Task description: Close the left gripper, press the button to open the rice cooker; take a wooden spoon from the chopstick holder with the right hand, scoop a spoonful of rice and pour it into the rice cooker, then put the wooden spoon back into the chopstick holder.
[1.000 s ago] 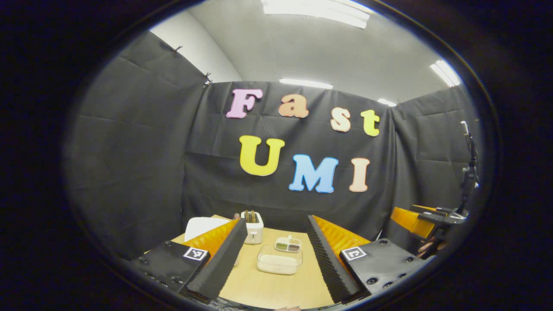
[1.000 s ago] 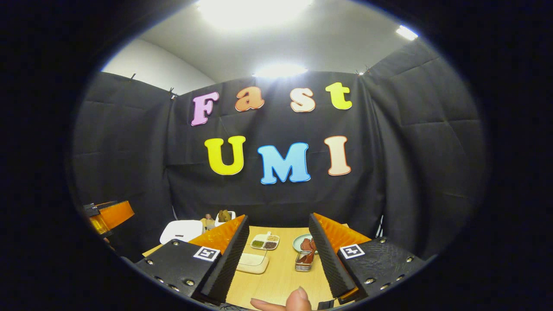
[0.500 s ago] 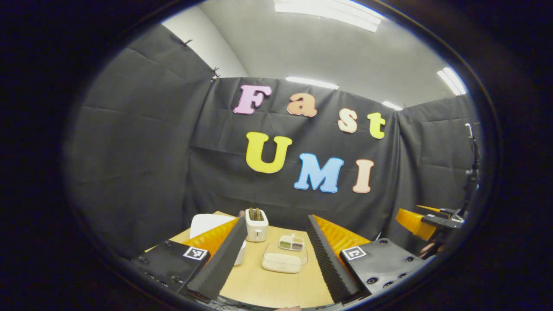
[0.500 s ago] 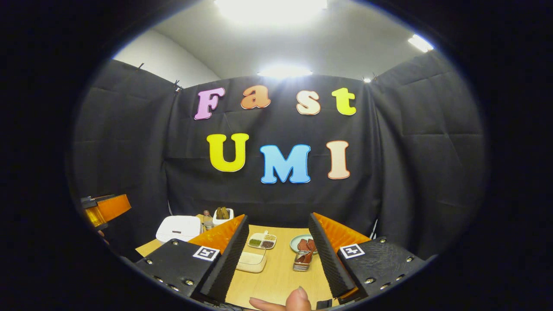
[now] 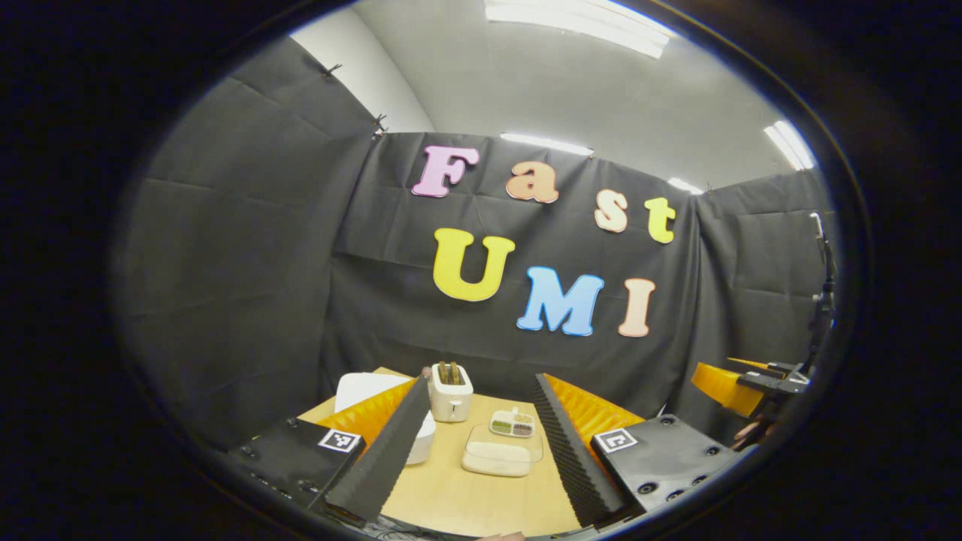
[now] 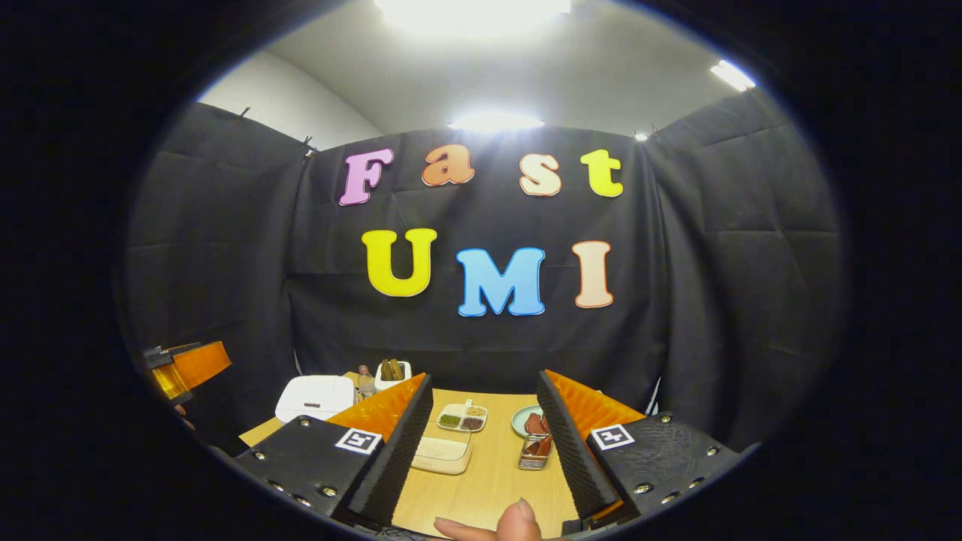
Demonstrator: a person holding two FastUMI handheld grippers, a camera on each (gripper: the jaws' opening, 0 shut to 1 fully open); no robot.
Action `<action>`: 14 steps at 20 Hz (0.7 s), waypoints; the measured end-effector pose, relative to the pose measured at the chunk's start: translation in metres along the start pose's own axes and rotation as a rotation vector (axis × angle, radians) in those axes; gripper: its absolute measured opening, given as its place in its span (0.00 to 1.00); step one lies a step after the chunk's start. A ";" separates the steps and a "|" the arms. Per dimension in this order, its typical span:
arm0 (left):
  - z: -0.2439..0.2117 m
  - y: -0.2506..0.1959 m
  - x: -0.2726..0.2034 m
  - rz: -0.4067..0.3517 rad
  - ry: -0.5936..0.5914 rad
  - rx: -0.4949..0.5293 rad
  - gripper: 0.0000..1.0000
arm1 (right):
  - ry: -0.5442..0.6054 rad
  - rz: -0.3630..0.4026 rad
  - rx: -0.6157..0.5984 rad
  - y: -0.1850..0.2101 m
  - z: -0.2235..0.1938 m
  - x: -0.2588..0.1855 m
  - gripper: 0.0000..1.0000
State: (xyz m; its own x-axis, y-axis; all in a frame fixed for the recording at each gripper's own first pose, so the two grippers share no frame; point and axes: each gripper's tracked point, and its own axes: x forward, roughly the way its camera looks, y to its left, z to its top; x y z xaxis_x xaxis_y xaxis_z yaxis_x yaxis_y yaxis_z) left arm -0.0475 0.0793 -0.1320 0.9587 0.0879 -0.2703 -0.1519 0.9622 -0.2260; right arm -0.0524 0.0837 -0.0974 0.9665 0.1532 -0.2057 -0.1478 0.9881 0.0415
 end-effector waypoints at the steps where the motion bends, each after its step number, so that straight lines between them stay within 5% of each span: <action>1: 0.001 0.001 0.002 0.001 -0.001 -0.002 0.93 | 0.000 -0.002 -0.001 0.000 0.000 0.001 0.86; 14: 0.004 0.002 0.007 0.016 -0.005 0.022 0.93 | 0.005 -0.003 0.003 0.002 -0.001 0.013 0.86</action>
State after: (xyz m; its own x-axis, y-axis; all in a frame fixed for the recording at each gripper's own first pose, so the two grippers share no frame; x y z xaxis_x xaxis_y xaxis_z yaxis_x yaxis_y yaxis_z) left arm -0.0401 0.0830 -0.1311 0.9575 0.1044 -0.2689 -0.1618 0.9662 -0.2009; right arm -0.0402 0.0878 -0.1009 0.9659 0.1505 -0.2105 -0.1445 0.9885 0.0436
